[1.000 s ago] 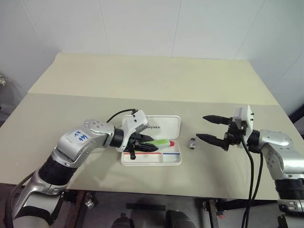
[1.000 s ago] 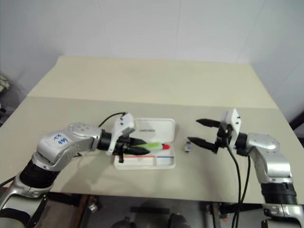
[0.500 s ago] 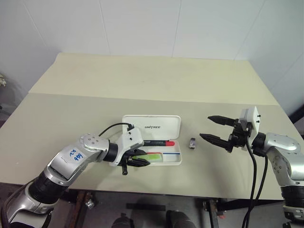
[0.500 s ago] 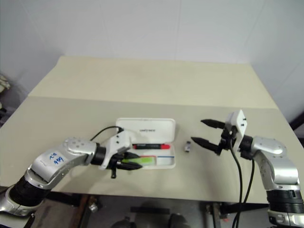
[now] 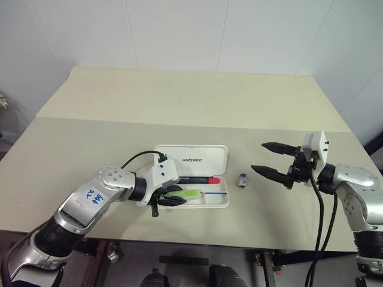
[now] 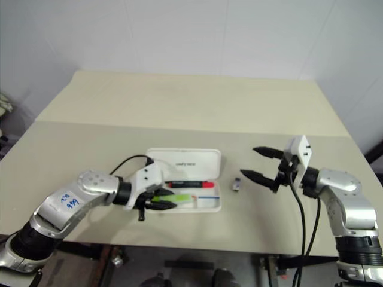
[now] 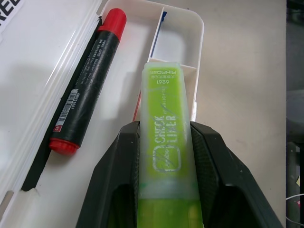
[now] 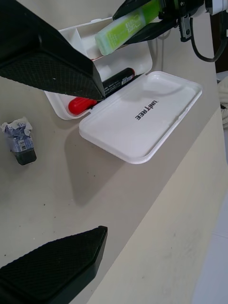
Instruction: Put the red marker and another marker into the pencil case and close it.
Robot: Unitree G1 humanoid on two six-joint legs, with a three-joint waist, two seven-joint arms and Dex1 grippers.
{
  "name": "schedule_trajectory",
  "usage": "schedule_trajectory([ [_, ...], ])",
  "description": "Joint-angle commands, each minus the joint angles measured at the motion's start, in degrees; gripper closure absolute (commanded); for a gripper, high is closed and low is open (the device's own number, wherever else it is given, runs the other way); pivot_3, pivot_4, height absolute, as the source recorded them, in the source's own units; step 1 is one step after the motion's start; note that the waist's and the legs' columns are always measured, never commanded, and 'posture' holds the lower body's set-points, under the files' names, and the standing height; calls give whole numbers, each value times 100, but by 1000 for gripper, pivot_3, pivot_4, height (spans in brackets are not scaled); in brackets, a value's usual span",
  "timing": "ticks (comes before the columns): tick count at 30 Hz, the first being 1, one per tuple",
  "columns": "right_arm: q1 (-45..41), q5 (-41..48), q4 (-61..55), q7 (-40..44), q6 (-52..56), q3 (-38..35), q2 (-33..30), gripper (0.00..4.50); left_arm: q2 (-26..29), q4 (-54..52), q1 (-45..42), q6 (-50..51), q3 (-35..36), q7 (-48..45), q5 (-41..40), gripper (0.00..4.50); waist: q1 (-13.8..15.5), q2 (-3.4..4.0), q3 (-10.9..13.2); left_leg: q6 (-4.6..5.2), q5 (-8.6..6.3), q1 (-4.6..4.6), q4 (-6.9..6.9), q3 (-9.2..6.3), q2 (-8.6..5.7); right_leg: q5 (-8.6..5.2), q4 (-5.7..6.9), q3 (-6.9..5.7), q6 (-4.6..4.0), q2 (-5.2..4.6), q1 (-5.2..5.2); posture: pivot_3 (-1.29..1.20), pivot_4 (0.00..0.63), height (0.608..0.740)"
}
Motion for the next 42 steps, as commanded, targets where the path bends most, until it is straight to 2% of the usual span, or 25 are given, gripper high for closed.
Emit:
schedule_trajectory([
  [1,25,74,-238,-54,3,-97,-58,0,-67,58,-110,-71,38,-124,22,2638,-1,0,0,0,0,0,1,0,0,0,1,0,0,0,0,0,150,740],
  [2,34,80,-252,-60,9,-102,-60,0,-73,77,-109,-75,30,-142,36,2420,-1,0,0,0,0,0,2,0,0,0,2,0,0,0,0,0,150,740],
  [9,73,79,-270,-77,3,-138,-82,0,-141,179,-136,-104,12,-263,98,90,-2,0,0,0,0,0,6,0,0,0,8,0,0,0,0,0,150,740],
  [15,130,5,-273,-193,-37,-97,-35,0,-140,121,-87,-27,206,-268,3,35,-2,0,0,1,1,3,11,0,0,0,20,1,0,1,0,0,150,740],
  [20,81,-226,-150,-559,-203,1,173,0,-62,118,-7,-37,642,-216,-111,35,-10,0,0,1,2,6,13,-1,0,0,28,2,0,1,-1,0,150,740],
  [28,86,-804,60,-1583,-513,142,831,0,212,103,465,-1001,1556,-646,-306,35,-27,0,0,-5,6,10,12,4,1,-1,38,5,-2,2,-5,0,150,740],
  [32,312,-1034,18,-2093,-507,181,1097,0,183,38,801,-1158,2155,-830,-721,35,-22,0,0,-5,6,10,9,5,1,-2,38,5,-4,1,-6,0,150,740],
  [38,808,-972,-520,-2400,-70,222,1231,0,83,135,1295,-1673,2944,-1118,-1211,35,-23,0,1,-4,6,9,7,6,1,-4,38,4,-8,0,-7,0,150,740],
  [42,1006,-978,-694,-2537,151,223,1251,0,179,263,1497,-1894,3171,-1273,-1263,35,-32,0,0,-4,6,14,8,6,1,-5,43,4,-8,1,-5,0,150,740],
])
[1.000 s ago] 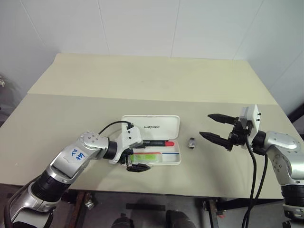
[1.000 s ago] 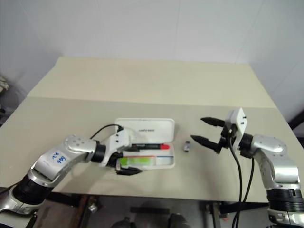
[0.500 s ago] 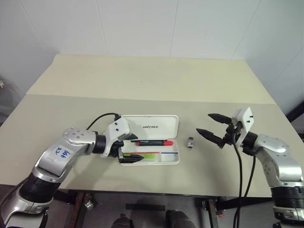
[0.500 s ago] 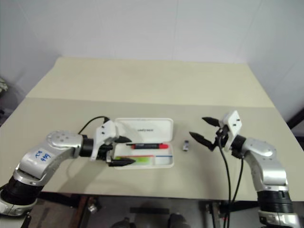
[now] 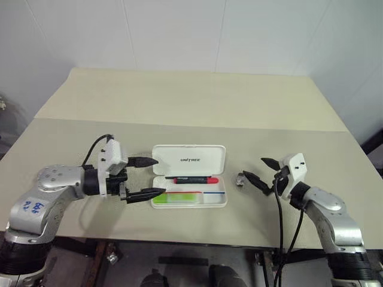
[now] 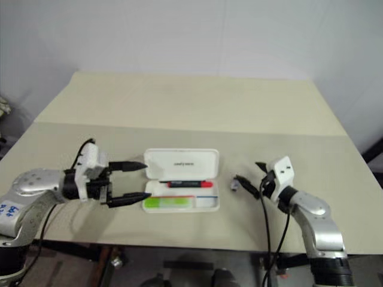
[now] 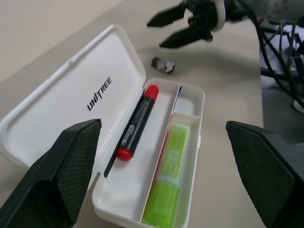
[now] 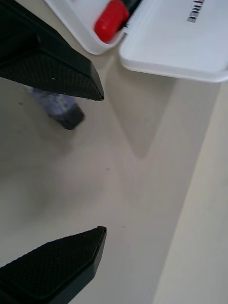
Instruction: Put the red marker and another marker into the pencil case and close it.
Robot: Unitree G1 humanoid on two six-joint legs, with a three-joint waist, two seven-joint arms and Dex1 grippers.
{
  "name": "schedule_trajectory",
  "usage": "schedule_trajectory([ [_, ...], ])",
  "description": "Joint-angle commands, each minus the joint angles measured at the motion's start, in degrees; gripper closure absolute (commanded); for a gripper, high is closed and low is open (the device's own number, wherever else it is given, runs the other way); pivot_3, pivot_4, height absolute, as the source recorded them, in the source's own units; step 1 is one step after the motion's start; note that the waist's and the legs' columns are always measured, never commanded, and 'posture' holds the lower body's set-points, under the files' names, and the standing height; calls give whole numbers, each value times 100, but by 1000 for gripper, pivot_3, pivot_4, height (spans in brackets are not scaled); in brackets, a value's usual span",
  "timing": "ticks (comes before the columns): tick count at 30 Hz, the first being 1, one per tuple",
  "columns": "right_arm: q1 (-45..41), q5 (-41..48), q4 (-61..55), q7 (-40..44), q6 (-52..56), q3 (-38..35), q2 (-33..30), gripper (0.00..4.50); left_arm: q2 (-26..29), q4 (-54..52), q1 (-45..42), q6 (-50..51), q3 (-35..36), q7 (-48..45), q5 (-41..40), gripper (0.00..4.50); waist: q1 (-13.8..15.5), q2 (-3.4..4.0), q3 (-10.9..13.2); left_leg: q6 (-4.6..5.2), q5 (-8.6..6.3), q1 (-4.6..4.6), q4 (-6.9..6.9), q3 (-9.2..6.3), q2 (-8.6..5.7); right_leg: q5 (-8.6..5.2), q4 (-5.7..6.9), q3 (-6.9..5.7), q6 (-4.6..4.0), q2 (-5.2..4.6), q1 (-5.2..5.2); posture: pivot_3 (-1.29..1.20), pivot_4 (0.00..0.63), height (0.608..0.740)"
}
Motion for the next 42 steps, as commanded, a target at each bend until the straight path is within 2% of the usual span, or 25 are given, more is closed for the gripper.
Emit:
schedule_trajectory([
  [1,98,93,-378,-166,149,-44,41,0,73,9,149,-296,343,-166,-181,35,-6,0,0,0,0,2,0,0,0,0,1,1,0,0,0,0,150,740],
  [15,517,76,-1058,-585,698,376,491,0,14,-29,542,-398,679,-101,-518,35,-114,-3,-2,1,0,2,-12,-2,1,-1,-2,0,-1,0,0,0,150,740],
  [29,190,-452,-433,-1295,717,581,791,0,-5,19,393,-455,566,-36,-487,35,-150,-9,-5,1,0,5,-11,-2,0,-1,0,0,-2,-1,1,0,150,740],
  [33,169,-627,-343,-1473,819,591,773,940,33,52,370,-467,598,-76,-493,0,-151,-21,-12,1,0,6,-10,-2,0,-1,0,0,-2,-1,2,0,150,740],
  [42,149,-547,-387,-1341,698,372,610,4096,19,142,345,-550,598,-108,-441,0,-124,-29,-17,2,-1,7,-8,-3,-3,-1,-1,0,-3,-4,7,0,150,740],
])
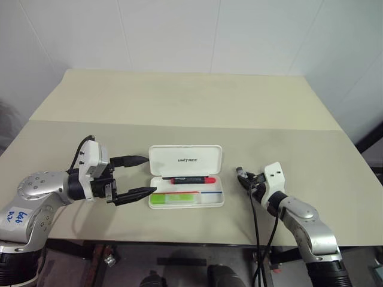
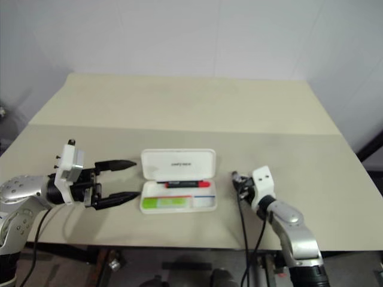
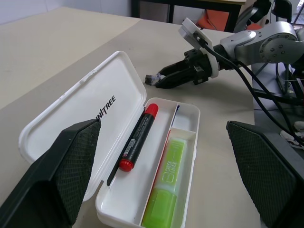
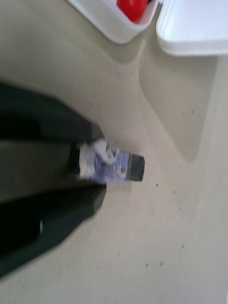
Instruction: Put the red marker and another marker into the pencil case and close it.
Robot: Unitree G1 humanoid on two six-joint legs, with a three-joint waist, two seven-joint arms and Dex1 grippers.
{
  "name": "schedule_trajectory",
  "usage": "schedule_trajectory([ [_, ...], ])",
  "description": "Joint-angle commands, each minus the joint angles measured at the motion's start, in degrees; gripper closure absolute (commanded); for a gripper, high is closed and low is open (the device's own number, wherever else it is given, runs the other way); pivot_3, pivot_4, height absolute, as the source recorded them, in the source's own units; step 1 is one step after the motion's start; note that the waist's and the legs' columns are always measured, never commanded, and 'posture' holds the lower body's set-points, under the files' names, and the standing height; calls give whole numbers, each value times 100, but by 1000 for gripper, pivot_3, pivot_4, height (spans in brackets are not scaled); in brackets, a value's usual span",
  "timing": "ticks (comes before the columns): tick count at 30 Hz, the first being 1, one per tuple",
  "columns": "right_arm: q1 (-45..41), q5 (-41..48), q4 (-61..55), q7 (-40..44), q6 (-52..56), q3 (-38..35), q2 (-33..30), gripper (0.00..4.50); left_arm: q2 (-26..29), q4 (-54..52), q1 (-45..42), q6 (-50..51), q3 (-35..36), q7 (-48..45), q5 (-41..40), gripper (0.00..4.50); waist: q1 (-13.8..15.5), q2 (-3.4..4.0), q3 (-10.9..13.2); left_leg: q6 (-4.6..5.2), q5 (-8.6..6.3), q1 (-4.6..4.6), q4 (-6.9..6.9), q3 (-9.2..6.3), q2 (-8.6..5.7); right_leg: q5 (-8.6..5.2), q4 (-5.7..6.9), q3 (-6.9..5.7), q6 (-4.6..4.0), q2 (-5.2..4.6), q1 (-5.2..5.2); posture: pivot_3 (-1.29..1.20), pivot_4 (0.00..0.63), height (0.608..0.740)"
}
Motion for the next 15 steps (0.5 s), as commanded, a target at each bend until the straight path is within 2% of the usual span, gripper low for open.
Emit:
schedule_trajectory([
  [1,-78,83,17,57,-112,-305,-179,4146,46,55,-103,-172,76,-19,-35,0,2,0,0,1,0,0,1,0,-1,0,0,0,0,-2,0,0,150,740],
  [9,-737,938,-278,894,-380,-738,-429,4146,-25,193,-201,-316,-38,-60,-56,0,-46,4,4,1,-1,-1,-11,3,2,0,-2,0,1,2,-7,0,150,740],
  [15,-1123,1611,-625,2688,-4,-307,-1493,4146,-77,320,-211,-419,-95,-78,-45,0,-17,8,7,3,-2,-2,-16,1,5,0,-8,-3,1,3,-8,0,150,740],
])
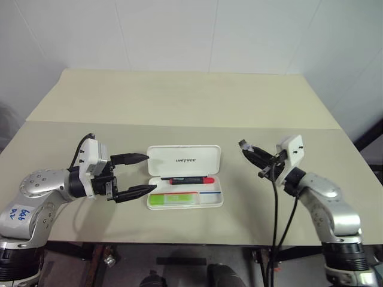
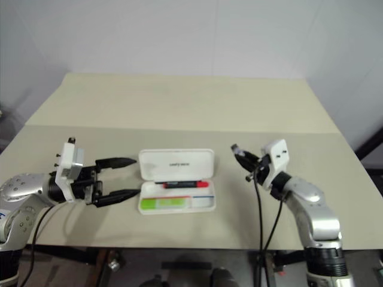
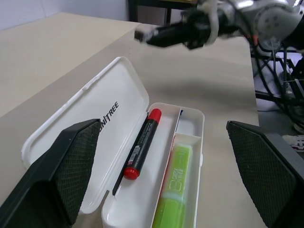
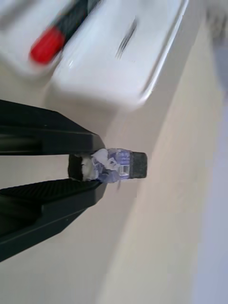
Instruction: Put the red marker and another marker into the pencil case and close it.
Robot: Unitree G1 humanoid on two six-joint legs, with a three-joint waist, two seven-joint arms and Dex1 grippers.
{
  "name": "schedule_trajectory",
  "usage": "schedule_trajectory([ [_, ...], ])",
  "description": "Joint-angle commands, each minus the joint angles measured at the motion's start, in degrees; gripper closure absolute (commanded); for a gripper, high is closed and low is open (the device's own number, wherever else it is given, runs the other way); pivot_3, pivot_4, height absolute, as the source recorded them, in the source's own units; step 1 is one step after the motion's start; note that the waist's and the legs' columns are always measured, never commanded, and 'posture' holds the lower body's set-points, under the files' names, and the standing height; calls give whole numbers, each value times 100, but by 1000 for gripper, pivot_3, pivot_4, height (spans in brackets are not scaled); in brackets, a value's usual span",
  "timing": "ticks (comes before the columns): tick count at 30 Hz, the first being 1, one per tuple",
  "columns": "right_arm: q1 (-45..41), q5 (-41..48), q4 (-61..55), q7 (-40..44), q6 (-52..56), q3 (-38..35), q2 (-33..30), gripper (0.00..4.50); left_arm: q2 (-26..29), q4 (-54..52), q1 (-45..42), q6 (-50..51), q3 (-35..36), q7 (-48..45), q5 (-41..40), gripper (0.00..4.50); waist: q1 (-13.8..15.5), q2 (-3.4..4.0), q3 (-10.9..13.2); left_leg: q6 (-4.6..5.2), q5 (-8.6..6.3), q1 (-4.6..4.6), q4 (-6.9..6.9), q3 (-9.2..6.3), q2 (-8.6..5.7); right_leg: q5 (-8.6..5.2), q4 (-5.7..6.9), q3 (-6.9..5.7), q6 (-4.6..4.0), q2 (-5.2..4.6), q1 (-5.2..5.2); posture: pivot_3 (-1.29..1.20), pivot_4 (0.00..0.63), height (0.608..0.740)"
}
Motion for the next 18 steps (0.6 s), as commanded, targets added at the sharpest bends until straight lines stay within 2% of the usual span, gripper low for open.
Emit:
schedule_trajectory([
  [1,-262,403,-283,1257,325,348,-674,4146,-59,57,-64,-166,17,-60,-59,0,6,-1,1,1,-1,0,1,0,0,0,-3,0,0,0,2,0,150,740],
  [5,-729,301,31,2253,264,921,-1113,4146,-75,153,5,-421,61,-208,-2,0,10,-9,5,5,-2,0,8,0,-1,0,-2,0,0,-1,3,0,150,740],
  [10,-1336,-67,700,3044,-167,1512,-1034,4146,-1,293,271,-679,182,-500,23,0,-9,-8,8,4,-2,0,8,2,0,0,1,1,0,-1,0,0,150,740],
  [18,-1648,-578,1283,3462,-509,2123,-726,4146,112,242,647,-811,370,-512,66,0,7,-12,13,4,-3,-3,7,2,2,-3,1,-4,-5,-3,-4,0,150,740],
])
